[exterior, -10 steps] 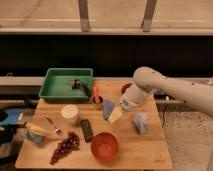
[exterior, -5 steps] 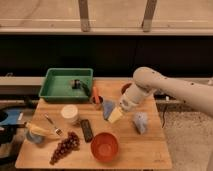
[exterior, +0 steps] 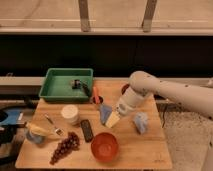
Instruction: Place sponge in red bowl
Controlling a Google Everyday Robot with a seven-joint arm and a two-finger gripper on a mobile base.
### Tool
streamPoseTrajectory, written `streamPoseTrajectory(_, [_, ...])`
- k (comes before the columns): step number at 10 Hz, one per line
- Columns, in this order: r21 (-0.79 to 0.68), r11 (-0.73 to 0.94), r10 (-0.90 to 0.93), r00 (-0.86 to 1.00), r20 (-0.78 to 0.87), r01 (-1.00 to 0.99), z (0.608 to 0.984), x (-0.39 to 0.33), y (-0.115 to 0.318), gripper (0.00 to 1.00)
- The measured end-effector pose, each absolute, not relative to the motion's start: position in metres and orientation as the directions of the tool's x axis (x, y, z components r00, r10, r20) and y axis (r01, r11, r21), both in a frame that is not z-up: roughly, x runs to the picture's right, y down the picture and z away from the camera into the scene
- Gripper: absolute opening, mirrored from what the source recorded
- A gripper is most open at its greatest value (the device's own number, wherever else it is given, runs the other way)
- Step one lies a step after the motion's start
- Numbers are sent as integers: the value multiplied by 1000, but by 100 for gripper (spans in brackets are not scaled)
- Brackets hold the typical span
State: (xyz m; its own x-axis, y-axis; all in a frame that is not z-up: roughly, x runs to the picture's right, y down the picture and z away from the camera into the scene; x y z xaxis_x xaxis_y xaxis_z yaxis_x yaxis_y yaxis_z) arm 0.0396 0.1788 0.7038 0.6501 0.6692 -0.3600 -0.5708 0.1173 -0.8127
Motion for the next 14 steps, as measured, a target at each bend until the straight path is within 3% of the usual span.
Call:
streamPoseTrajectory(3, [-831,103,655,666,-357,-547,695,19,216,0])
streamPoseTrajectory(10, [-823,86,653,656,-379,-561,663,12,252,0])
streamPoseTrajectory(14, [-823,62,642,654,-400,-565,662,12,263,35])
